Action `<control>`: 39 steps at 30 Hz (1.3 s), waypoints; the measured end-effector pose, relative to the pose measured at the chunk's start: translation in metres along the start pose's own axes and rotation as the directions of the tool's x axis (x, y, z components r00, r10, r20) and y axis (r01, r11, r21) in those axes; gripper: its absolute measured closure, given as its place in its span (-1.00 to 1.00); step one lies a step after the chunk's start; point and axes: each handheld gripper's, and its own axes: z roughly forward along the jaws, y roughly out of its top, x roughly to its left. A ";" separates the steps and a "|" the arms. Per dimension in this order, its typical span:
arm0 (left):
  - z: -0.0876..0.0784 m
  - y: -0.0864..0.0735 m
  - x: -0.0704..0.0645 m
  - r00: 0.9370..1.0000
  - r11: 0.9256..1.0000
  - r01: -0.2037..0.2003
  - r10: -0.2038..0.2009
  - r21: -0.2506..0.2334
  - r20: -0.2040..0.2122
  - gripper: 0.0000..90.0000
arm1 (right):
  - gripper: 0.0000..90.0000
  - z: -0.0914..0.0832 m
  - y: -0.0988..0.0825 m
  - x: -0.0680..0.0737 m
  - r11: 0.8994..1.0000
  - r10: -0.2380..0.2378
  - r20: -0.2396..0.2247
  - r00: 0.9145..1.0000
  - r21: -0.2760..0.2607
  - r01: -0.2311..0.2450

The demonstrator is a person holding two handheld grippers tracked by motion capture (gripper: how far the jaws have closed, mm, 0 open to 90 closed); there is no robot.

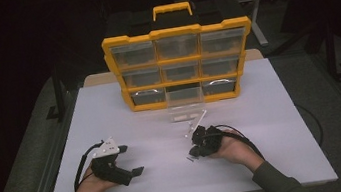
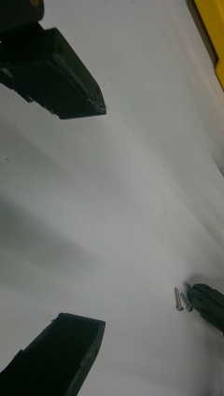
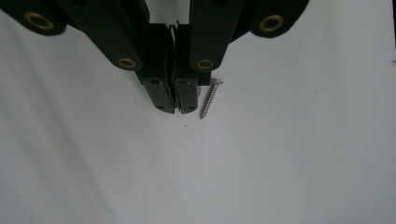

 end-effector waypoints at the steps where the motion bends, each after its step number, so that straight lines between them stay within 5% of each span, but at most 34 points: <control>1: 0.000 0.000 0.000 1.000 1.000 0.000 0.000 0.001 0.001 -1.00 | 0.91 0.000 0.000 0.000 1.000 -0.001 0.002 1.000 0.000 0.001; 20: 0.001 0.000 -0.002 1.000 1.000 -0.013 0.013 0.013 -0.003 -1.00 | 0.92 -0.027 -0.002 -0.010 0.996 0.071 0.020 0.997 -0.056 -0.070; 39: 0.000 -0.001 -0.003 1.000 1.000 -0.015 0.015 -0.002 -0.013 -1.00 | 0.92 -0.056 0.017 -0.024 0.993 0.081 0.037 0.996 -0.090 -0.077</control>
